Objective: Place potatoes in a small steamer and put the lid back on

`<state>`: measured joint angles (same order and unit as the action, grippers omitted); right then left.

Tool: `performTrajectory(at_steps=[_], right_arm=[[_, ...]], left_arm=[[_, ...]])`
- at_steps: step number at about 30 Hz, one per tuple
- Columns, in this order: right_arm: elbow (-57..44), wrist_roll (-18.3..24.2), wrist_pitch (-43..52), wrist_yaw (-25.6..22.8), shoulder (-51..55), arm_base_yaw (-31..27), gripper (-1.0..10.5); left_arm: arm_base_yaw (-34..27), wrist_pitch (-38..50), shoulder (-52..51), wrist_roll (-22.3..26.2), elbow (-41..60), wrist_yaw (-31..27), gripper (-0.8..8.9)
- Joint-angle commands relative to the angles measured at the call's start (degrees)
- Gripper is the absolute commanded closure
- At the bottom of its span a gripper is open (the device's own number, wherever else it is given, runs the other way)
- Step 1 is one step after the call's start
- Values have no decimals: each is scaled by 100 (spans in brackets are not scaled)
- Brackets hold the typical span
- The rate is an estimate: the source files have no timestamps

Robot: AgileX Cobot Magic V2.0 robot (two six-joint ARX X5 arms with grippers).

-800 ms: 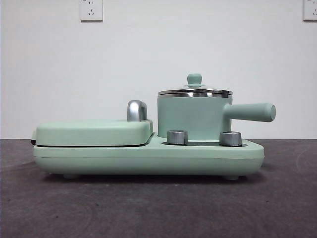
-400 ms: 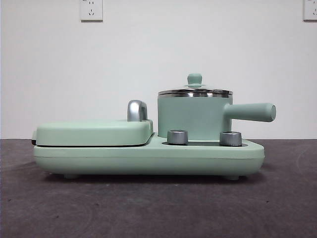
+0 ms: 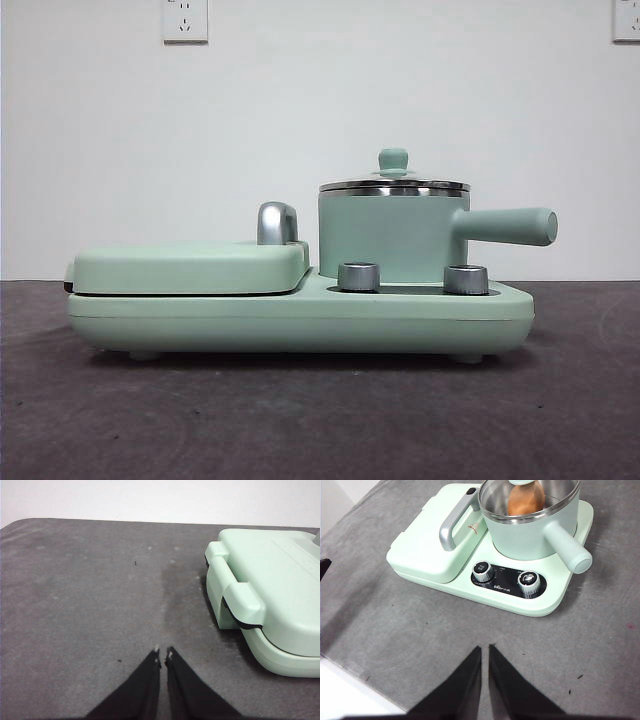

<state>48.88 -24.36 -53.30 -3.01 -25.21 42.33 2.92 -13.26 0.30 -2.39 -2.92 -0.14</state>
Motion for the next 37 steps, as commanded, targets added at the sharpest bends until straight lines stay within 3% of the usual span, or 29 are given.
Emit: performTrajectory(at_steps=[1, 7, 11, 17, 23, 26, 32, 37], right_arm=[[20, -48, 61, -2, -11, 46, 925], [13, -48, 76, -11, -2, 39, 925], [-162, -42, 181, -50, 188, -275, 925], [-1613, 361, 1878, -774, 896, -1392, 925], [-3230, 575, 3353, -957, 1834, -2636, 925], [-3757, 1091, 3644, -925, 2203, -3123, 925], [-4223, 2507, 3801, -356, 2500, -3598, 925], [-4385, 2673, 3873, -94, 2500, -3729, 925]], left_arm=[[13, -33, -13, -4, 116, -33, 789], [13, -33, -13, -4, 116, -33, 789], [13, -35, -13, -2, 116, -33, 789], [11, -37, -13, -2, 116, -31, 789], [11, -37, -13, -2, 116, -33, 789], [11, -37, -13, -4, 116, -33, 789], [11, -37, -13, -4, 116, -33, 789], [11, -37, -13, -4, 116, -33, 789]])
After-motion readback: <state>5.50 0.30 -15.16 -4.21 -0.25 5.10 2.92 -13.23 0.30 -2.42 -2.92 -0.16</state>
